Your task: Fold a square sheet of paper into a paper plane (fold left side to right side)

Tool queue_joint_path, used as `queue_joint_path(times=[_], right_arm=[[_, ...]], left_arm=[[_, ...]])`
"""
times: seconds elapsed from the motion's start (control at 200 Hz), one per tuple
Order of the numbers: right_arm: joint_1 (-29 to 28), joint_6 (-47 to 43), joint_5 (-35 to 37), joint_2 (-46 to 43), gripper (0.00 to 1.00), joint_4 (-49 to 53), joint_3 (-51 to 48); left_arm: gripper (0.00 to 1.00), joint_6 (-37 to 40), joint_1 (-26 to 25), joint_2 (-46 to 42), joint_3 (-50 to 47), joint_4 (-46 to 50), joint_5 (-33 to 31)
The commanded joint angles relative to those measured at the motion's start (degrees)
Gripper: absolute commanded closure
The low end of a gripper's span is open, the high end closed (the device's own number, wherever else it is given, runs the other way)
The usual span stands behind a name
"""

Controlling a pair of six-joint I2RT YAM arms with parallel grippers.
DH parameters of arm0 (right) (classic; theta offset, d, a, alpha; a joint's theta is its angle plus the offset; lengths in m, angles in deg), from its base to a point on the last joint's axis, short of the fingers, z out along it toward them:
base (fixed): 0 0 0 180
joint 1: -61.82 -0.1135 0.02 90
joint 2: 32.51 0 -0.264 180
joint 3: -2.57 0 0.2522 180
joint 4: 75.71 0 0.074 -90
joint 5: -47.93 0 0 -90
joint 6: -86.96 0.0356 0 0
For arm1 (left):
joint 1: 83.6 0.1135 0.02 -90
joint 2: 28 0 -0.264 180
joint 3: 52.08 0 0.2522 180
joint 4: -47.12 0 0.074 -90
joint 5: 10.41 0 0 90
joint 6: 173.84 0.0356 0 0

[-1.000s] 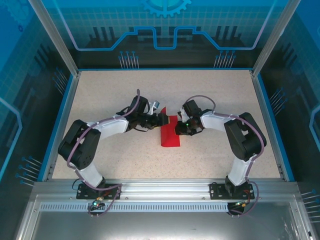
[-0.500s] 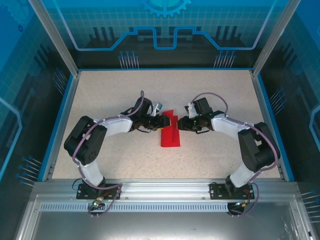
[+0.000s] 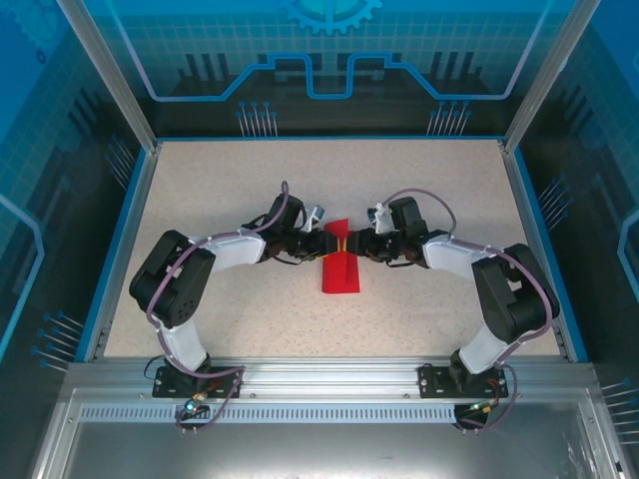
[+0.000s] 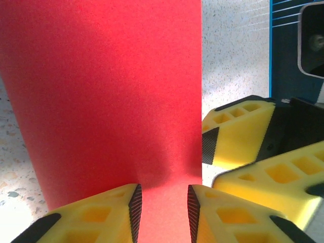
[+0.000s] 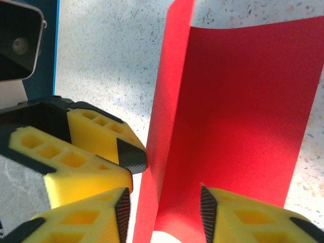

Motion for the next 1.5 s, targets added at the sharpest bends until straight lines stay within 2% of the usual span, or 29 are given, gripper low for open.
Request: queue_joint_path(times=[0.0, 0.09, 0.16, 0.22, 0.31, 0.495, 0.98, 1.115, 1.215, 1.315, 1.416, 1.491], right_arm=[[-0.7, 1.5, -2.2, 2.4, 0.66, -1.5, 0.5], [-0.9, 1.1, -2.1, 3.0, 0.78, -0.8, 1.1], [-1.0, 0.5, -1.3, 3.3, 0.91, 0.1, 1.3], [-0.9, -0.2, -0.4, 3.5, 0.97, 1.3, 1.5], [-1.0, -1.4, 1.3, 3.9, 0.99, 3.6, 2.2], [-0.9, -4.4, 5.1, 5.0, 0.99, 8.9, 3.3], [-1.2, -8.4, 10.9, 6.3, 0.97, 15.6, 7.8], [-1.3, -8.8, 11.2, 6.7, 0.96, 15.9, 8.1], [-1.4, -8.8, 11.2, 6.7, 0.94, 15.9, 8.2], [-1.3, -9.0, 11.7, 5.8, 0.88, 16.2, 8.2], [-1.3, -10.1, 14.1, 3.3, 0.71, 17.3, 7.8], [-1.3, -11.3, 16.8, 1.3, 0.63, 18.8, 7.4]], left_arm=[[0.68, -0.1, -0.4, 0.5, 1.4, -0.1, -0.2], [0.68, -0.2, -0.4, 0.2, 1.4, 0.1, -0.3], [0.67, 0.1, -0.4, -0.4, 1.3, 0.5, -0.5], [0.64, 0.7, -0.4, -1.4, 1.1, 1.5, -1.3], [0.56, 2.4, -0.2, -3.7, 0.8, 4.7, -3.8], [0.46, 3.9, 0.8, -7.5, -1.0, 10.9, -9.4], [0.37, 3.4, -0.1, 2.9, 5.5, 14.5, -8.6], [0.39, 3.2, -0.6, 5.8, 7.9, 16.4, -9.4], [0.46, 2.9, -1.0, 7.3, 8.9, 17.1, -9.7], [0.52, 3.2, -1.5, 8.7, 10.0, 18.7, -10.6], [0.53, 3.1, -1.7, 9.8, 10.6, 19.6, -11.5], [0.53, 2.7, -1.7, 10.2, 10.6, 19.7, -12.0]])
